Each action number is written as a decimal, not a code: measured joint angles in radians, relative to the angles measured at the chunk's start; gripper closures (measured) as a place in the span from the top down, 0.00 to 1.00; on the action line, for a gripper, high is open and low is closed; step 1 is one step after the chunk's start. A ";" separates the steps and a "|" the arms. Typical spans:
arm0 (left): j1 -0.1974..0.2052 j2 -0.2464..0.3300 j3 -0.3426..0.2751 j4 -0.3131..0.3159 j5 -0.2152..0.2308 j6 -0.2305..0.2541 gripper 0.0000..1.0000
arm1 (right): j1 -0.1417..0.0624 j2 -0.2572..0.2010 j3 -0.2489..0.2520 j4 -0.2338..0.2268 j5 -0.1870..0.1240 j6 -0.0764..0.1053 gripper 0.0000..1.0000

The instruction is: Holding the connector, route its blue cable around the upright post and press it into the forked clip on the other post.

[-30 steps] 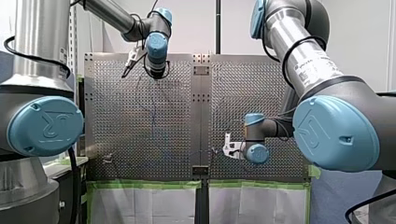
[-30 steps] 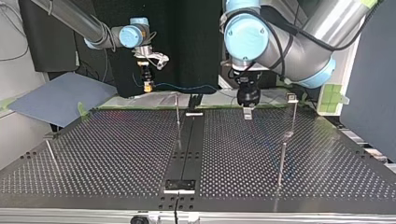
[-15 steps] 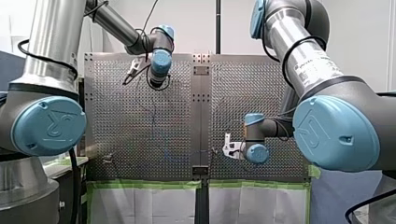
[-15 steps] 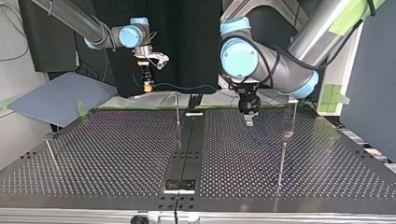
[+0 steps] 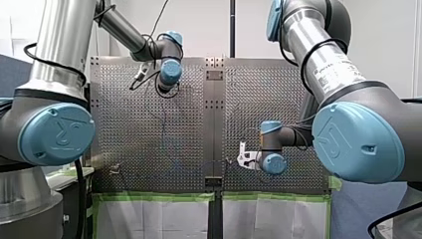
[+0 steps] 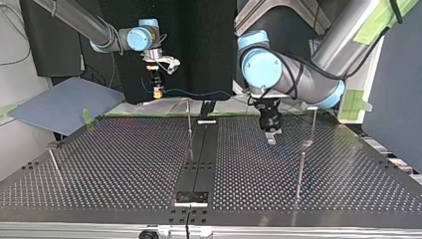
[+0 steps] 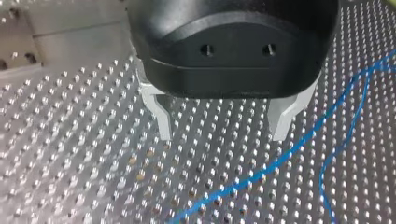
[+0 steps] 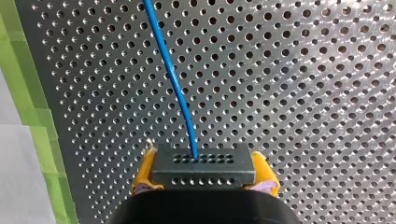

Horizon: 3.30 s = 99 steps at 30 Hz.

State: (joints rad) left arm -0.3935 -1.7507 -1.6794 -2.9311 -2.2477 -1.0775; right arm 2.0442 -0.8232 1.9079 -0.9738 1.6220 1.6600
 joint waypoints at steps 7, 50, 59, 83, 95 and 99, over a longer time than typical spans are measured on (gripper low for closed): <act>0.023 0.000 0.000 0.024 0.001 0.023 1.00 | 0.000 0.000 0.000 0.000 0.001 0.000 0.00; 0.148 -0.062 0.055 -0.014 0.100 0.106 1.00 | -0.002 0.003 0.000 -0.010 0.006 0.000 0.00; 0.136 -0.062 0.054 -0.020 0.113 0.134 1.00 | -0.005 0.003 0.000 -0.015 0.006 0.001 0.00; 0.090 -0.200 0.004 -0.028 0.063 0.124 1.00 | -0.008 0.005 0.000 -0.008 0.004 0.004 0.00; 0.078 -0.281 0.004 -0.026 0.047 0.084 1.00 | -0.007 0.005 0.000 -0.004 0.004 0.002 0.00; 0.082 -0.284 0.003 -0.020 0.042 0.076 1.00 | -0.005 0.005 0.000 -0.003 0.004 0.001 0.00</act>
State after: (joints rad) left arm -0.3118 -2.0351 -1.6761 -2.9512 -2.2055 -1.0010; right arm 2.0389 -0.8186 1.9080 -0.9770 1.6261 1.6614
